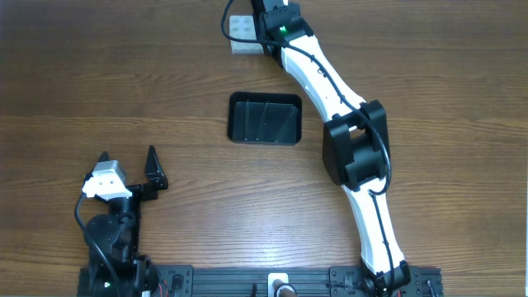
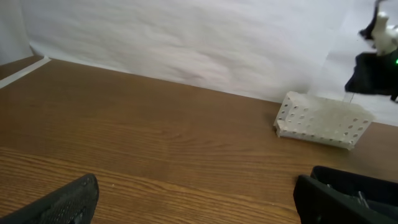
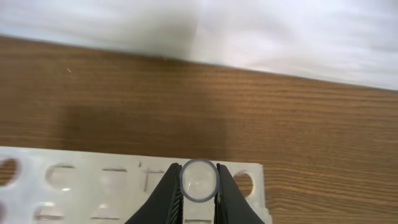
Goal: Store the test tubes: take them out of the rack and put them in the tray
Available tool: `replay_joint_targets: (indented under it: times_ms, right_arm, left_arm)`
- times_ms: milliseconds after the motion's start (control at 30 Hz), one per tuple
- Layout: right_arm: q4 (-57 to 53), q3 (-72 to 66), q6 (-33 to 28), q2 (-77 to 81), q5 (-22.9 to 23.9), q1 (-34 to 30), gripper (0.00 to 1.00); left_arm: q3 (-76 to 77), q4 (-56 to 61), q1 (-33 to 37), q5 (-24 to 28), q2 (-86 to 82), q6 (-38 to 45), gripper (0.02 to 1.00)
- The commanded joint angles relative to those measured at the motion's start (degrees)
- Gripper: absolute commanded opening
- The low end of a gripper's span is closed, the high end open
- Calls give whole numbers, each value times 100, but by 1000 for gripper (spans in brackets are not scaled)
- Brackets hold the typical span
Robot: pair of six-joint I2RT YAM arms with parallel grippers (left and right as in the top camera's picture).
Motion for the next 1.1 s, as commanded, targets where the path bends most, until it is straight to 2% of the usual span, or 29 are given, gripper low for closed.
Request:
replay_joint_targets:
  times_ms: [33,267,533,700,900,1100]
  right_arm:
    - [-42,133,98,-629,31,59,106]
    - [-586,133,411,-975,-2,94,102]
    - [-1915,133,1453,-1381,-831,208,84]
    - [-2734,133,1998,-1449,-1191,302,86]
    - [-3689,133,2227,-1447,-1379,433,69]
    - [-4323,125,2439,-1425,-1759,450,56]
  left_arm:
    - [-24,2,24,-48,-46,81,998]
    - [-24,2,24,-48,-46,81,998]
    - [-24,2,24,-48,-46,81,998]
    - [-24,2,24,-48,-46,81,996]
    - [-24,2,24,-48,-46,81,998]
    - [-24,2,24,-48,-46,81,996]
